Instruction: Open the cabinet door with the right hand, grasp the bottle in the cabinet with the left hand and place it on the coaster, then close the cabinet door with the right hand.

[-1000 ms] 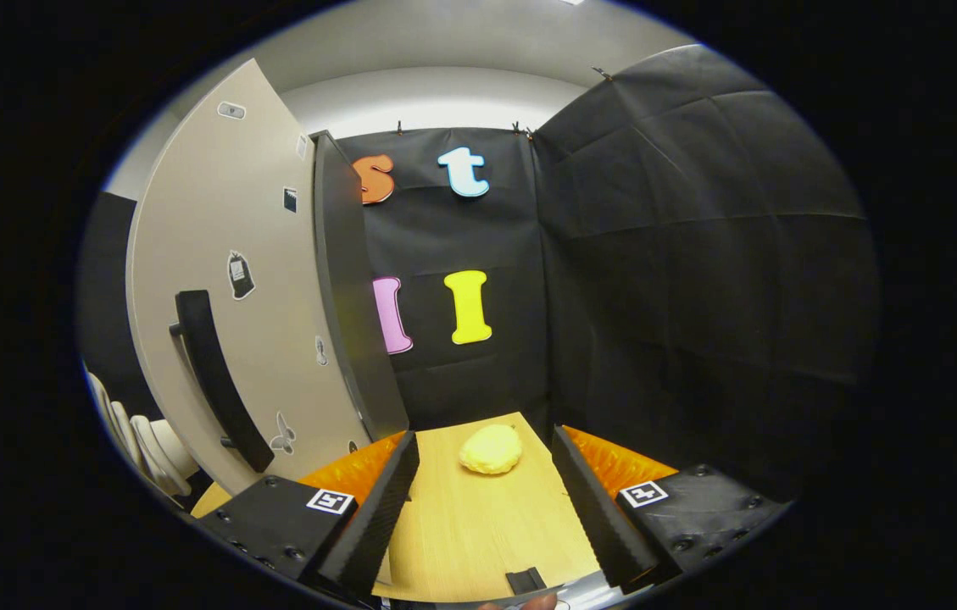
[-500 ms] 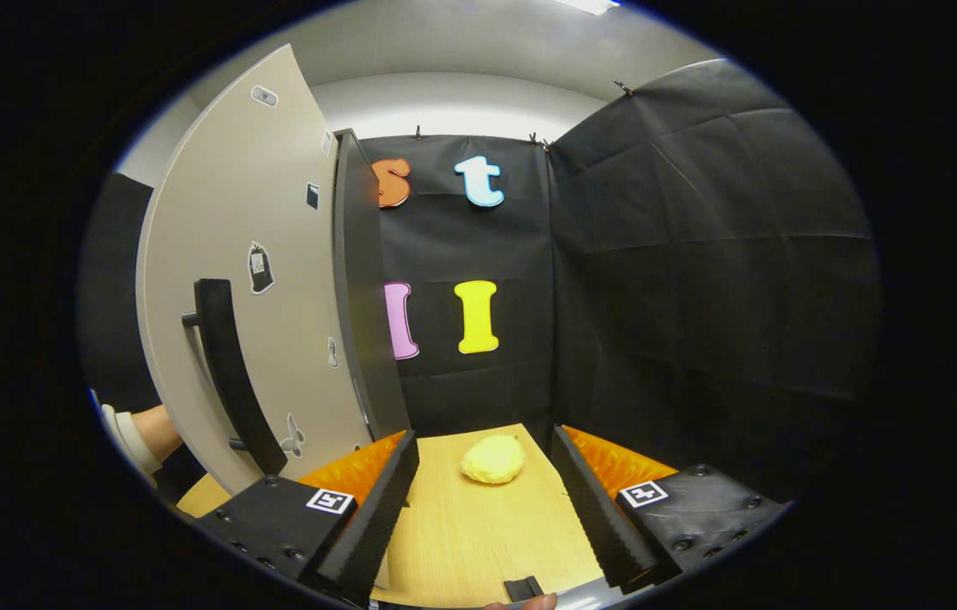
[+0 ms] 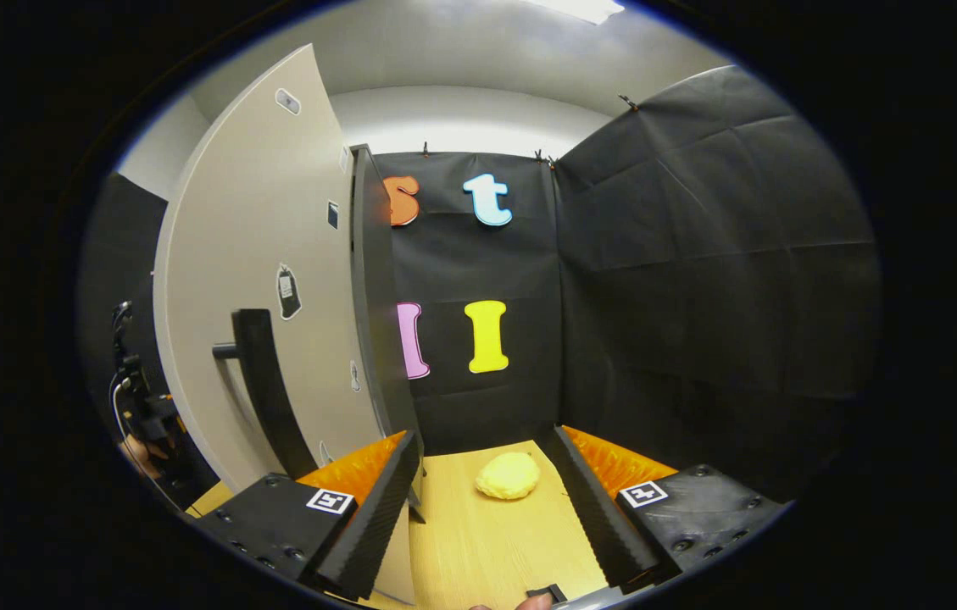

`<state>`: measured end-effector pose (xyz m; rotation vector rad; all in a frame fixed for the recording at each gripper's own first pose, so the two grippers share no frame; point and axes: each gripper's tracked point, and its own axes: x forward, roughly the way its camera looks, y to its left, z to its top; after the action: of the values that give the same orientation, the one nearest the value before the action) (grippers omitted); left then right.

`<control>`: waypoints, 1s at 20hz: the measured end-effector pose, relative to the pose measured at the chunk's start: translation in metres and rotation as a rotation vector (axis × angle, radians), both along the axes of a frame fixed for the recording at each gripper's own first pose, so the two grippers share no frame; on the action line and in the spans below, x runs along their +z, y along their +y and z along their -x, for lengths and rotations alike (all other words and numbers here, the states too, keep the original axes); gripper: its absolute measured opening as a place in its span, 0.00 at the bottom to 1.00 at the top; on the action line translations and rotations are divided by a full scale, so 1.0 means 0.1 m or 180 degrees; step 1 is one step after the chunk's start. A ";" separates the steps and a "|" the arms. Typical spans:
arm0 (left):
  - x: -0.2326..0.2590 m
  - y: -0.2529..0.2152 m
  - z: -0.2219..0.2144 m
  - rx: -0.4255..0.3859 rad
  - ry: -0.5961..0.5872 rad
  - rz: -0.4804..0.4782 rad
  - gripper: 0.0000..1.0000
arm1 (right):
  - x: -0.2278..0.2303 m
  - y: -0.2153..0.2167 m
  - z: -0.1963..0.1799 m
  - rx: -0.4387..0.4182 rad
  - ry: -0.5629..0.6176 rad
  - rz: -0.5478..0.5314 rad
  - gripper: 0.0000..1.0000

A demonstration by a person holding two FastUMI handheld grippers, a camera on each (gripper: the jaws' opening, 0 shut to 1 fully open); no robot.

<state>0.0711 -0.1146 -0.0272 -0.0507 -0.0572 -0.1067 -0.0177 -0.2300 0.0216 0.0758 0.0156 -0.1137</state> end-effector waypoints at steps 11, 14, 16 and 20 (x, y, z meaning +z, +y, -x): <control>-1.78 0.43 0.93 -0.0009 0.0226 -0.0040 0.77 | 0.15 0.18 0.12 -0.0146 -0.0066 0.0093 0.97; -2.16 0.49 0.98 -0.0043 0.0307 0.0001 0.77 | 0.15 0.10 0.20 -0.0273 -0.0029 0.0071 0.97; -2.37 0.54 0.98 -0.0015 0.0360 0.0100 0.77 | 0.18 0.07 0.25 -0.0354 -0.0016 0.0045 0.97; -2.67 0.53 0.96 -0.0133 0.0333 0.0022 0.77 | 0.20 0.02 0.34 -0.0474 0.0063 0.0062 0.97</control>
<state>-0.0254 -0.0616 -0.2946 -0.0643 0.0479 -0.1454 -0.0515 -0.2277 0.0413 0.0563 0.0285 -0.2635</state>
